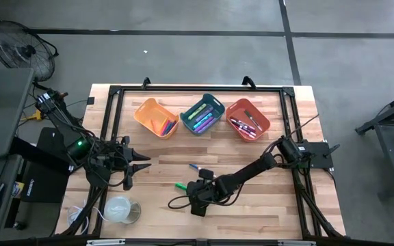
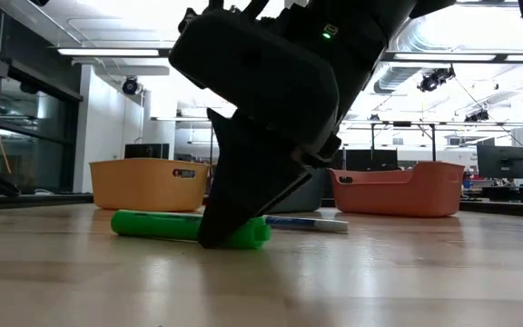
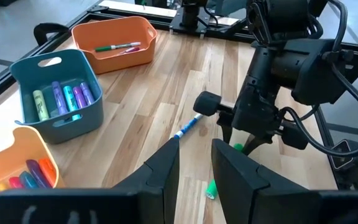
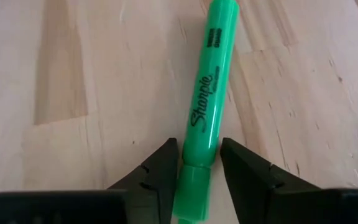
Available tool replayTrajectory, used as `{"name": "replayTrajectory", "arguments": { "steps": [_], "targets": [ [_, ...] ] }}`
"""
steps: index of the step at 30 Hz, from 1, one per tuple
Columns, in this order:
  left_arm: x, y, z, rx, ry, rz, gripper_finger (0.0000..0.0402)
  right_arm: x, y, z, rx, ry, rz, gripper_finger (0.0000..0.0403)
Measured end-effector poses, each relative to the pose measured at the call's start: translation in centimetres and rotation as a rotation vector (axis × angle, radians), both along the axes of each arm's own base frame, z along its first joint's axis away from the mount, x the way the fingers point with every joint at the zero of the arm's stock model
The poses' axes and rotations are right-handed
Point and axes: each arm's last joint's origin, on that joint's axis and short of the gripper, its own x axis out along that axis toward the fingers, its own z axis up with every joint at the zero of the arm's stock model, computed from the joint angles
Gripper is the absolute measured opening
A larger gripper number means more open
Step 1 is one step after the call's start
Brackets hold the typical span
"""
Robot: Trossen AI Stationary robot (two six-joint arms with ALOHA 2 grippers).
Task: Pick & Place Markers
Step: Put the green highlighter pen into the blue bin
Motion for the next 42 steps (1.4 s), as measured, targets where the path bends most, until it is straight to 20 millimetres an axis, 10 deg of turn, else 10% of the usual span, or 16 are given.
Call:
{"name": "replayTrajectory", "arguments": {
  "steps": [9, 26, 42],
  "targets": [
    [0.0, 0.0, 0.0, -0.014, -0.001, 0.005, 0.0092, -0.1, -0.1, -0.1, 0.004, 0.008, -0.025, 0.0053],
    [0.0, 0.0, 0.0, -0.014, -0.002, 0.006, 0.0092, 0.1, 0.0, 0.3, 0.055, -0.034, -0.063, 0.0053],
    [0.0, 0.0, 0.0, -0.011, -0.005, 0.011, 0.0092, -1.1, -3.4, 7.6, -0.086, -0.107, -0.149, 0.0053]
  ]
}}
